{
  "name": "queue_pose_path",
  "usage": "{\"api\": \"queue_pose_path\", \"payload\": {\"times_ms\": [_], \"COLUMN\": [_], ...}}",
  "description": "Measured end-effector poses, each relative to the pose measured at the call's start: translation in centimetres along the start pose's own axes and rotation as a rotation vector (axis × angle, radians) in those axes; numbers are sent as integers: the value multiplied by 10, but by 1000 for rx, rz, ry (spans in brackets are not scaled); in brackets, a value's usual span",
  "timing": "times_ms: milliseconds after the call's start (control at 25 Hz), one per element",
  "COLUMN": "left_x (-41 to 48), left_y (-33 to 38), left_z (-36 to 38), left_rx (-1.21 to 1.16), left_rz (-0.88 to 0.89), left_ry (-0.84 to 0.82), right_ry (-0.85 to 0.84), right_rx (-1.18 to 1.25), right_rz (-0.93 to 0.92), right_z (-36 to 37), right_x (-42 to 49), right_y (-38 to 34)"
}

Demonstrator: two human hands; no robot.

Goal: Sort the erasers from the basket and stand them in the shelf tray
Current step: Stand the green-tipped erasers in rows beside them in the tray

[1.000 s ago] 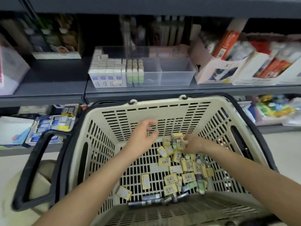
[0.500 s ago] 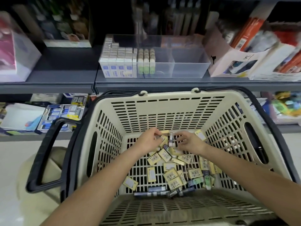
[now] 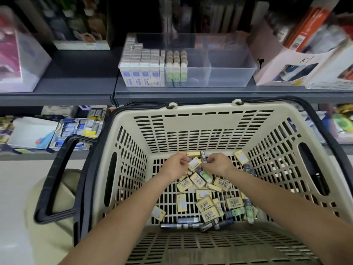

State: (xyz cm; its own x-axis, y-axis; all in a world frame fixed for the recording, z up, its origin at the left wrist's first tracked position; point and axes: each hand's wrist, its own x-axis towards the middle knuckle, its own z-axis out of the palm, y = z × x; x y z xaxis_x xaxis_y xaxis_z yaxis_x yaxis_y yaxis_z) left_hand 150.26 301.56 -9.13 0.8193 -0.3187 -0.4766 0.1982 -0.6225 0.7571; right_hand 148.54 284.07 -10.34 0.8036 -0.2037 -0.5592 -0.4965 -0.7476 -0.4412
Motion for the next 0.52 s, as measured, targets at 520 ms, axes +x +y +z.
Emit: {"api": "queue_pose_path", "payload": {"times_ms": [520], "left_x": [-1], "left_y": [-7], "left_z": [0], "left_rx": [252], "left_rz": [222], "left_ry": [118], "right_ry": [-172], "right_rx": [-113], "right_rz": [-302], "right_z": [-22], "right_x": [-24], "right_y": [-11]}}
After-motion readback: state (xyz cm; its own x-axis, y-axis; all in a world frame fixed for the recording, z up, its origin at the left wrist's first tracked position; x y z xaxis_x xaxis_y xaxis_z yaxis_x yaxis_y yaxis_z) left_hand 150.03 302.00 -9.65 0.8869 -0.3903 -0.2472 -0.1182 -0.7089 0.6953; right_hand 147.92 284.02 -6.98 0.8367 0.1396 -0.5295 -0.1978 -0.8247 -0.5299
